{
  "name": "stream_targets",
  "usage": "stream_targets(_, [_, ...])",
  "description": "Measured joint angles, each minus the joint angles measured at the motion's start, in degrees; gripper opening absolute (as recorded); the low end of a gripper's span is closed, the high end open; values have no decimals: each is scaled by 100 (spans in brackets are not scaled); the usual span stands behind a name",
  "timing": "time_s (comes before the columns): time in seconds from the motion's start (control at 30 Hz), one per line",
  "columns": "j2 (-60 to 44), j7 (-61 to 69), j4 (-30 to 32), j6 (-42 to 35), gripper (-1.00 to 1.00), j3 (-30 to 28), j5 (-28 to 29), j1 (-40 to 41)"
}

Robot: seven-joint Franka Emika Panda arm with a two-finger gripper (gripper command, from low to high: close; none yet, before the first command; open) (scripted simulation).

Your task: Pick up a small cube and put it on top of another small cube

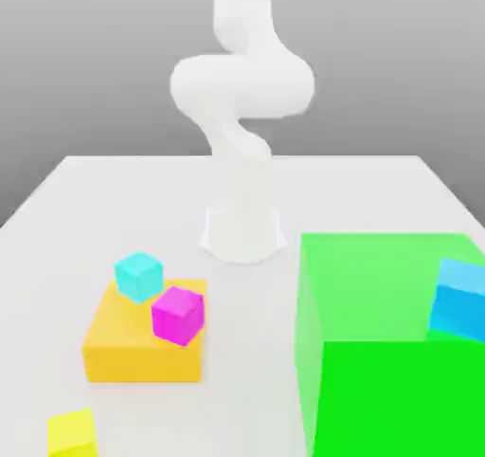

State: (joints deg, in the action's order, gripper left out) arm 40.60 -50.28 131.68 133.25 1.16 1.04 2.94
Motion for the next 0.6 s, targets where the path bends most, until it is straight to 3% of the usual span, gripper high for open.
stream_targets(0.3, [-1912,-1666,-37,528,0,260,450,900])
stream_targets(0.6, [-3778,-3176,-71,1056,0,123,717,1466])
